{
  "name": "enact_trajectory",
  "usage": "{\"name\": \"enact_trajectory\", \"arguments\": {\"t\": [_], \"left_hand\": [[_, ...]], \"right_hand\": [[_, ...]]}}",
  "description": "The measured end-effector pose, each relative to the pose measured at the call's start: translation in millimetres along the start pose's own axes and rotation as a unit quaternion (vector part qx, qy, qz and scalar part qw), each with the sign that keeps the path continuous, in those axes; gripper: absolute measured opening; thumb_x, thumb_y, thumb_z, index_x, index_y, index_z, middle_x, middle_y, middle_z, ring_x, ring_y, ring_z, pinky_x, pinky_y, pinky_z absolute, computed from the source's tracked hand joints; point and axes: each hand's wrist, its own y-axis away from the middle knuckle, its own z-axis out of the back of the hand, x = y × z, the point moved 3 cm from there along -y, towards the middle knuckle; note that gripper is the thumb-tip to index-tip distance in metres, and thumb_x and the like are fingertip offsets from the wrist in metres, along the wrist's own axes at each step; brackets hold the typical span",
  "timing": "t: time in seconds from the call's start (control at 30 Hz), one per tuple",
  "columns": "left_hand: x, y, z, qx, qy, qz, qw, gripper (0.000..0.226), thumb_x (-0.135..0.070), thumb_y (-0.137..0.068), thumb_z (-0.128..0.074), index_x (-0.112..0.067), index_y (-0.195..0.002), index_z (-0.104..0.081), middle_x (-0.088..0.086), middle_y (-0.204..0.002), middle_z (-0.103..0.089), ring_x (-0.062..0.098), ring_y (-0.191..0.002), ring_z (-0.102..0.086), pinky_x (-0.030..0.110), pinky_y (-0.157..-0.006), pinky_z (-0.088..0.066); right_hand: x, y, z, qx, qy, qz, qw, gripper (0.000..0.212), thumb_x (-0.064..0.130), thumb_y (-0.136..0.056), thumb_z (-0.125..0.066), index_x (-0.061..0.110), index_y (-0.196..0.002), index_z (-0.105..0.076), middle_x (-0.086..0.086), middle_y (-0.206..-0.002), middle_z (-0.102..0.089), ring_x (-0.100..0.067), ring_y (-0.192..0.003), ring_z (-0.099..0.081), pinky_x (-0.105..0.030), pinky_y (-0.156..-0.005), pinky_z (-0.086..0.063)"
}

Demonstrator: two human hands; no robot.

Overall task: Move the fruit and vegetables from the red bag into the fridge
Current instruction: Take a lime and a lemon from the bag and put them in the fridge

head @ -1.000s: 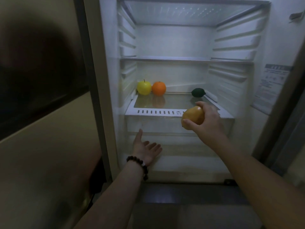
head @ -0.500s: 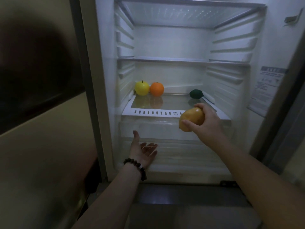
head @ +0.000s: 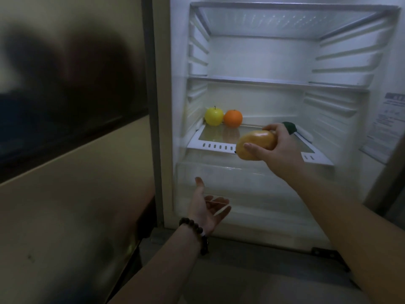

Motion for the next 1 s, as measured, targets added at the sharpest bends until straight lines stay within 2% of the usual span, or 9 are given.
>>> {"name": "enact_trajectory", "arguments": {"t": [0.2,0.33,0.43,0.5,0.57,0.67,0.77,0.83,1.0], "left_hand": [[6.7,40.7,14.4,-0.008,-0.008,-0.004,1.0,0.073,-0.067,-0.078,-0.053,-0.003,-0.112,-0.048,0.02,-0.106,-0.057,0.034,-0.097,-0.06,0.043,-0.073,-0.055],[7.9,57.8,25.9,0.014,-0.014,0.021,1.0,0.074,-0.064,-0.08,-0.054,0.0,-0.115,-0.049,0.024,-0.112,-0.058,0.037,-0.102,-0.06,0.047,-0.086,-0.053],[-0.3,80.1,35.4,0.047,-0.161,0.062,0.984,0.066,-0.06,-0.086,-0.048,-0.001,-0.115,-0.053,0.02,-0.113,-0.06,0.034,-0.105,-0.059,0.05,-0.091,-0.05],[-12.8,95.1,36.2,0.048,-0.31,-0.02,0.949,0.046,-0.046,-0.092,-0.05,-0.004,-0.11,-0.058,0.016,-0.108,-0.063,0.026,-0.098,-0.063,0.041,-0.083,-0.055],[-30.7,108.4,27.5,0.046,-0.447,-0.246,0.859,0.02,-0.028,-0.093,-0.054,-0.011,-0.098,-0.062,0.008,-0.095,-0.065,0.01,-0.084,-0.064,0.022,-0.072,-0.054],[-55.1,119.3,7.4,-0.011,-0.582,-0.561,0.589,0.012,-0.029,-0.089,-0.055,-0.02,-0.096,-0.058,-0.006,-0.097,-0.059,-0.001,-0.088,-0.053,0.013,-0.075,-0.044],[-61.0,91.3,0.9,-0.059,-0.711,-0.569,0.409,0.058,-0.057,-0.083,-0.042,-0.022,-0.129,-0.046,0.002,-0.131,-0.047,0.015,-0.124,-0.039,0.036,-0.106,-0.032],[-59.2,73.0,5.2,-0.088,-0.775,-0.517,0.353,0.071,-0.067,-0.079,-0.037,-0.023,-0.134,-0.04,0.003,-0.136,-0.044,0.022,-0.13,-0.035,0.046,-0.113,-0.021],[-50.1,61.4,19.1,-0.104,-0.759,-0.547,0.337,0.067,-0.065,-0.074,-0.055,-0.022,-0.124,-0.045,0.002,-0.121,-0.049,0.024,-0.119,-0.043,0.05,-0.11,-0.025]], "right_hand": [[-1.0,-7.6,-15.4,0.06,-0.013,-0.036,0.997,0.052,0.041,-0.072,-0.075,0.027,-0.111,-0.044,0.003,-0.109,-0.049,-0.016,-0.095,-0.052,-0.026,-0.071,-0.046],[3.8,-15.8,-29.6,0.117,-0.006,-0.055,0.992,0.053,0.046,-0.073,-0.073,0.023,-0.11,-0.043,0.001,-0.103,-0.048,-0.01,-0.084,-0.05,-0.021,-0.06,-0.043],[7.7,-20.0,-38.4,0.164,0.021,-0.049,0.985,0.06,0.047,-0.077,-0.069,0.017,-0.124,-0.044,-0.002,-0.109,-0.049,-0.015,-0.089,-0.051,-0.02,-0.058,-0.042],[8.8,-23.7,-44.5,0.203,0.05,-0.042,0.977,0.061,0.048,-0.081,-0.064,0.014,-0.128,-0.046,-0.005,-0.115,-0.052,-0.019,-0.096,-0.053,-0.021,-0.061,-0.045],[9.1,-28.7,-52.2,0.237,0.064,-0.053,0.968,0.06,0.051,-0.082,-0.061,0.013,-0.127,-0.049,-0.009,-0.117,-0.054,-0.022,-0.096,-0.057,-0.025,-0.063,-0.051],[4.7,-35.4,-65.4,0.285,0.067,-0.098,0.951,0.066,0.056,-0.081,-0.059,0.011,-0.126,-0.047,-0.012,-0.118,-0.051,-0.026,-0.092,-0.062,-0.038,-0.069,-0.059],[0.4,-41.0,-77.6,0.336,0.056,-0.131,0.931,0.071,0.054,-0.08,-0.062,0.011,-0.132,-0.04,-0.014,-0.12,-0.048,-0.031,-0.095,-0.062,-0.043,-0.071,-0.059],[-5.9,-43.9,-87.2,0.384,0.067,-0.147,0.909,0.067,0.052,-0.083,-0.06,0.015,-0.134,-0.038,-0.014,-0.122,-0.047,-0.032,-0.097,-0.062,-0.043,-0.075,-0.059],[-30.6,-48.0,-115.3,0.489,0.123,-0.184,0.844,0.053,0.042,-0.09,-0.057,0.011,-0.131,-0.043,-0.014,-0.118,-0.054,-0.029,-0.101,-0.061,-0.041,-0.084,-0.056]]}}
